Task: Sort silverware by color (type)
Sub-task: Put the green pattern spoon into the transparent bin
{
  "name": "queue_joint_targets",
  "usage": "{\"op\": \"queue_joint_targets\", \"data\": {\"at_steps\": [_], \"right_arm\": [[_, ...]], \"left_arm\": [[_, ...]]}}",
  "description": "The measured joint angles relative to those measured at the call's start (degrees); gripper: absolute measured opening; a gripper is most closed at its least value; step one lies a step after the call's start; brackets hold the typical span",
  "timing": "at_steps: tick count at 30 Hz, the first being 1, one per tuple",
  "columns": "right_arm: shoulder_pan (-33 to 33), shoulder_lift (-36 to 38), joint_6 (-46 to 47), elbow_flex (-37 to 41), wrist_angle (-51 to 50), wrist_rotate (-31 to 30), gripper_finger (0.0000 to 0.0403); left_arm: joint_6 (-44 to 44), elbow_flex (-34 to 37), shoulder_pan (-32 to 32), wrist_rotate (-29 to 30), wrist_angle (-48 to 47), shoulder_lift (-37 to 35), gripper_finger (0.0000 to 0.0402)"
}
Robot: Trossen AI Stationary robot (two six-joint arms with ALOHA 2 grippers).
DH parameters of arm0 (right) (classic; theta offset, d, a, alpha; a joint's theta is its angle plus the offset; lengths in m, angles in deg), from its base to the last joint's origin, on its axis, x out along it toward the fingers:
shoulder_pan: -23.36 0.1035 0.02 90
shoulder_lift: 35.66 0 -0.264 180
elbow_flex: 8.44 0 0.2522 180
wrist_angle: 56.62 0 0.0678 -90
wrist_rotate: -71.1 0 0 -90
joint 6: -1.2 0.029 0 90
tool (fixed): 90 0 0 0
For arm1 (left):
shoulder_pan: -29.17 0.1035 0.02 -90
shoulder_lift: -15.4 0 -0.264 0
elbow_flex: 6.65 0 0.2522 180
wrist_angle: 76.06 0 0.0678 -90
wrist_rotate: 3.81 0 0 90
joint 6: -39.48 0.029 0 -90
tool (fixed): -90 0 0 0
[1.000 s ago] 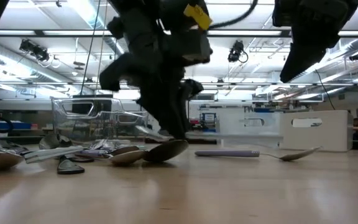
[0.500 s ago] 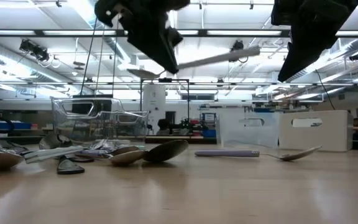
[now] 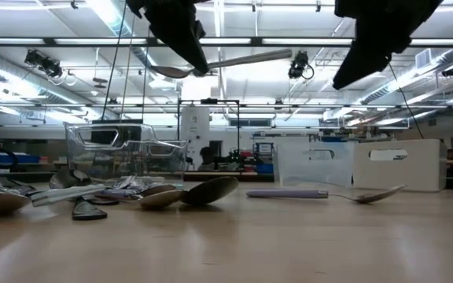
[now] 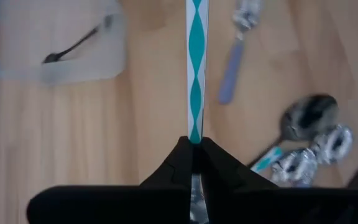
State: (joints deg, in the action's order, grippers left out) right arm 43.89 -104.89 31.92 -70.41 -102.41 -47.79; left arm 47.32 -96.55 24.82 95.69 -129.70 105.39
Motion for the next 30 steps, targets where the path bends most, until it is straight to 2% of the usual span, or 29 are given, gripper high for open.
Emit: {"op": "queue_joint_targets", "data": {"at_steps": [14, 18, 25, 30], "right_arm": [[0.0, 0.0, -13.4, 0.0, 12.4, -4.6, 0.0153], [0.0, 0.0, -16.6, 0.0, 14.3, -4.5, 0.0153], [-0.9, 0.0, -17.9, 1.3, 16.3, -4.3, 0.0153], [-1.9, 0.0, -19.6, 5.0, 21.4, -3.9, 0.0153]], "left_arm": [[-14.9, 0.0, 12.1, 10.6, -9.0, -0.9, 0.0021], [-18.0, 0.0, 16.1, 11.4, -11.3, -0.9, 0.0021], [-18.9, 0.4, 21.2, 13.9, -15.9, -0.9, 0.0022], [-17.7, 5.0, 24.0, 14.0, -14.8, -0.8, 0.0022]]}}
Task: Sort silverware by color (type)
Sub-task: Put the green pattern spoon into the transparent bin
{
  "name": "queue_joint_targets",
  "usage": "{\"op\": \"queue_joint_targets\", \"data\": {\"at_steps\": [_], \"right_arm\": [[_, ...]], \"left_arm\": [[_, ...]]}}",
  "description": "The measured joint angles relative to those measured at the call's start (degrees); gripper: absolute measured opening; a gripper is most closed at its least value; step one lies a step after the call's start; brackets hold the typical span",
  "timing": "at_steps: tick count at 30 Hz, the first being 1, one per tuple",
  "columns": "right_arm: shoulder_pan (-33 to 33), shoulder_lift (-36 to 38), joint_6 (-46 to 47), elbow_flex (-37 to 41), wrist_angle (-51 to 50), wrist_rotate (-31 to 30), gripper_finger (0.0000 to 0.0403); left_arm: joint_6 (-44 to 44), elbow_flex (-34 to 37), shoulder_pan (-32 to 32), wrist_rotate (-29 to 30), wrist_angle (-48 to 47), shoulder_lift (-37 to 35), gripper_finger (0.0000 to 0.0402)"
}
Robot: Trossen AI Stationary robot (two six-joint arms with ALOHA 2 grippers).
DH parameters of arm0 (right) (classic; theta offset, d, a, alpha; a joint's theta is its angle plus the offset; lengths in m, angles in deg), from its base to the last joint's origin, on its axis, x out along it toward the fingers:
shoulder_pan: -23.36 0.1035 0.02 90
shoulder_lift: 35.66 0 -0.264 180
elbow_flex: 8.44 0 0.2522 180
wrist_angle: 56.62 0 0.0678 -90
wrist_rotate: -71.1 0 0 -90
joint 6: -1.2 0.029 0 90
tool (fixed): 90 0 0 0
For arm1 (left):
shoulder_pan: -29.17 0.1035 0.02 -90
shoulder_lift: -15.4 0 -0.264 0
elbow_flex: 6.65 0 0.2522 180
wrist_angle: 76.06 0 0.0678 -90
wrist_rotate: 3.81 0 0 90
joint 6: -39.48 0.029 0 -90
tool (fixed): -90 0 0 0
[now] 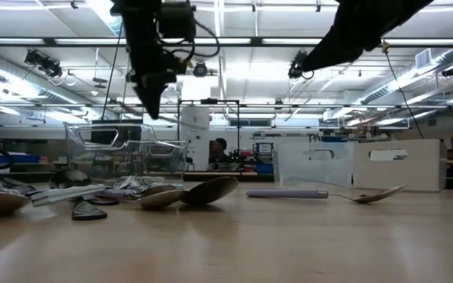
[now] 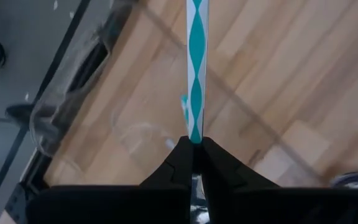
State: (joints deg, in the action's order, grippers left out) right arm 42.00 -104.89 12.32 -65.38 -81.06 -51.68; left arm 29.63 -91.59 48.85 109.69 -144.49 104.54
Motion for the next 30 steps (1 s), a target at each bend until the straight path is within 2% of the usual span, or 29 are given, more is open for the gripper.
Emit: {"op": "queue_joint_targets", "data": {"at_steps": [10, 17, 22, 26, 30], "right_arm": [[-0.3, 0.0, -1.1, 5.0, 11.4, 4.5, 0.0153], [-0.1, 0.0, -0.4, 6.2, 12.0, 5.0, 0.0145], [0.1, 0.0, -1.3, 6.2, 14.0, 5.4, 0.0138], [0.1, 0.0, -2.2, 6.2, 15.9, 5.4, 0.0137], [0.1, 0.0, -2.3, 6.2, 16.0, 5.4, 0.0137]], "left_arm": [[0.0, 8.2, 2.7, -1.4, 5.0, -1.1, 0.0022], [-2.0, 13.1, 3.0, -1.9, 8.4, -9.9, 0.0022], [-7.6, 17.7, 3.0, -2.7, 13.9, -14.7, 0.0023], [-11.6, 20.2, 3.9, -3.2, 16.1, -14.1, 0.0023], [-12.1, 21.0, 6.3, -5.9, 16.2, -11.6, 0.0023]]}}
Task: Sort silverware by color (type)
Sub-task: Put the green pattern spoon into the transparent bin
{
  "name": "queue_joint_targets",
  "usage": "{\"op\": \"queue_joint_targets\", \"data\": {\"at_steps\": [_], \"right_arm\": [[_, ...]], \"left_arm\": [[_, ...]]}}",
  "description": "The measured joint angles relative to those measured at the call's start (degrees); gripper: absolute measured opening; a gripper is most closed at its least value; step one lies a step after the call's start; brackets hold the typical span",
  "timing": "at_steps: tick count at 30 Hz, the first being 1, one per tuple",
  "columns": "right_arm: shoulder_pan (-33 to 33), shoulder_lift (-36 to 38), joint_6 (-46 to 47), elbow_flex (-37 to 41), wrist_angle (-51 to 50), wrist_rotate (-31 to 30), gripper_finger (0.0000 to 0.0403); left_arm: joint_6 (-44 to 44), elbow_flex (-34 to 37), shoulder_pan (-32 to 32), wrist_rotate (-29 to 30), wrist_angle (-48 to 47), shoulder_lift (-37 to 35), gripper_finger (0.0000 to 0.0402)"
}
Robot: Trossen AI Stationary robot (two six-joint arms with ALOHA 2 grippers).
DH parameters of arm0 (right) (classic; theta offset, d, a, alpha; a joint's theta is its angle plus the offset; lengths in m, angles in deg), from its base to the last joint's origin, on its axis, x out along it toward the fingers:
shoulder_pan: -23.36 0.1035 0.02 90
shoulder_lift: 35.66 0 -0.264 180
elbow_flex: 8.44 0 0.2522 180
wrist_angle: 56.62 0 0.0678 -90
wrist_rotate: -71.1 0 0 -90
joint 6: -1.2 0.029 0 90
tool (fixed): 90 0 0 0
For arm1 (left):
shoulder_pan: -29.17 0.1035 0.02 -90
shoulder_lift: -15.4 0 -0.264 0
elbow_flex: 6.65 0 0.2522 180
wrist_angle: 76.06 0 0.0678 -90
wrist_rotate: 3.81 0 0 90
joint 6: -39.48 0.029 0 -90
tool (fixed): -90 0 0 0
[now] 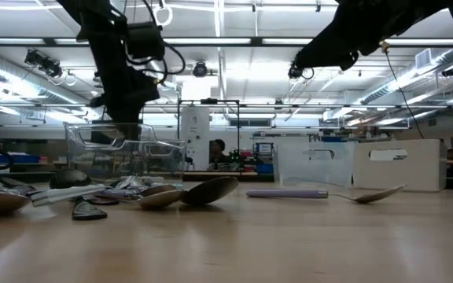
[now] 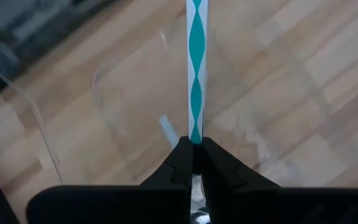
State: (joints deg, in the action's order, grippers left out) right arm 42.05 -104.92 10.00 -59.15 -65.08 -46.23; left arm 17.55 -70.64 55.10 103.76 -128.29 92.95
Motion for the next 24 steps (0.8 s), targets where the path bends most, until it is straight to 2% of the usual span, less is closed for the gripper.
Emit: {"op": "queue_joint_targets", "data": {"at_steps": [3, 11, 19, 24], "right_arm": [[0.0, 0.0, -1.0, 0.3, 1.0, 0.2, 0.0137], [-0.5, 0.0, -4.5, 6.1, 12.5, 3.6, 0.0136], [-0.9, 0.0, -5.6, 7.5, 13.7, 4.0, 0.0136], [-0.9, 0.0, -5.9, 7.5, 13.8, 4.5, 0.0135]], "left_arm": [[0.3, 0.0, 2.1, -1.3, 0.2, 1.6, 0.0023], [-0.3, 0.1, 4.9, -5.4, 0.1, 5.5, 0.0023], [-1.7, 0.1, 4.9, -8.5, 0.2, 10.3, 0.0024], [-3.0, 0.1, 4.2, -9.2, 0.0, 12.1, 0.0066]]}}
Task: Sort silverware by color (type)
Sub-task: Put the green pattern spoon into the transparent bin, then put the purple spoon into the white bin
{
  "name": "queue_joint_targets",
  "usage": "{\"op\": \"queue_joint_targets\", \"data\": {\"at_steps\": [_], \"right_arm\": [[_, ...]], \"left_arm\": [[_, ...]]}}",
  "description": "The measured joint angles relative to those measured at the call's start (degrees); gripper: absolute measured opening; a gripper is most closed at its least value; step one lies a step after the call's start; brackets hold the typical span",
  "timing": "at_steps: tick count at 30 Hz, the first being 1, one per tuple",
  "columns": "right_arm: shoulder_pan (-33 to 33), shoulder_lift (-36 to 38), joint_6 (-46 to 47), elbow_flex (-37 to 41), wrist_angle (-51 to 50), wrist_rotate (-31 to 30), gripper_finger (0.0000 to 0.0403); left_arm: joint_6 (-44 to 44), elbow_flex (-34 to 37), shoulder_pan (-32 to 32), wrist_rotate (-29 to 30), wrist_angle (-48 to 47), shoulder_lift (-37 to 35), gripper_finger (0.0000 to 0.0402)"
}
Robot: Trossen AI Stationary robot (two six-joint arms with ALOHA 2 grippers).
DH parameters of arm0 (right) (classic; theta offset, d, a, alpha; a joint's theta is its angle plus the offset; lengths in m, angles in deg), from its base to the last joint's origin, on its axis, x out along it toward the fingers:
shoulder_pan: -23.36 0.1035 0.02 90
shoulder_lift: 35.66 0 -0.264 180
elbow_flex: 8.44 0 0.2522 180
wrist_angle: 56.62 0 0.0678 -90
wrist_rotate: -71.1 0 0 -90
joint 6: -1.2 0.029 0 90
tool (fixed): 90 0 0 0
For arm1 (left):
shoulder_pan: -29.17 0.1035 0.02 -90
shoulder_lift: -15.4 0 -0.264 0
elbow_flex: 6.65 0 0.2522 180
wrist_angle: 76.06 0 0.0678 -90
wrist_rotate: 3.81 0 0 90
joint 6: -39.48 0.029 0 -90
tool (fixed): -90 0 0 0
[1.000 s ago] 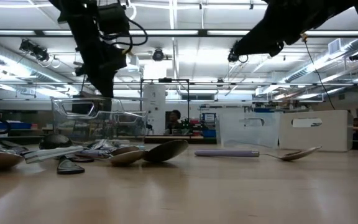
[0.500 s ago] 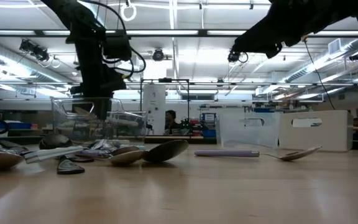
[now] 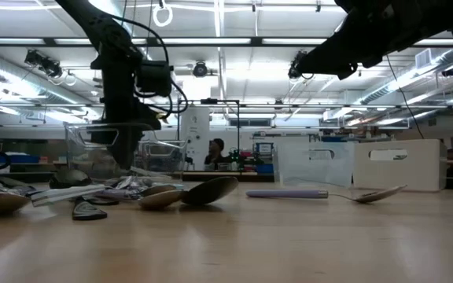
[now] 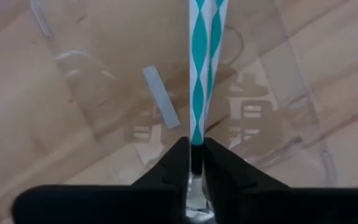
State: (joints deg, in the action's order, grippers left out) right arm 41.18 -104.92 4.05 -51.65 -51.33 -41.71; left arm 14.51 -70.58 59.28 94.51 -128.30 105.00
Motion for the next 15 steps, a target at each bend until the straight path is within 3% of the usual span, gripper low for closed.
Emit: {"op": "queue_joint_targets", "data": {"at_steps": [7, 15], "right_arm": [[0.0, 0.0, 0.7, 0.0, 0.4, 0.0, 0.0134], [0.0, 0.0, 2.1, 0.0, 0.1, 0.4, 0.0134]], "left_arm": [[0.9, -1.3, -0.5, -1.0, -1.2, -1.1, 0.0146], [8.6, -4.8, -3.5, 1.8, -1.2, -4.0, 0.0161]]}}
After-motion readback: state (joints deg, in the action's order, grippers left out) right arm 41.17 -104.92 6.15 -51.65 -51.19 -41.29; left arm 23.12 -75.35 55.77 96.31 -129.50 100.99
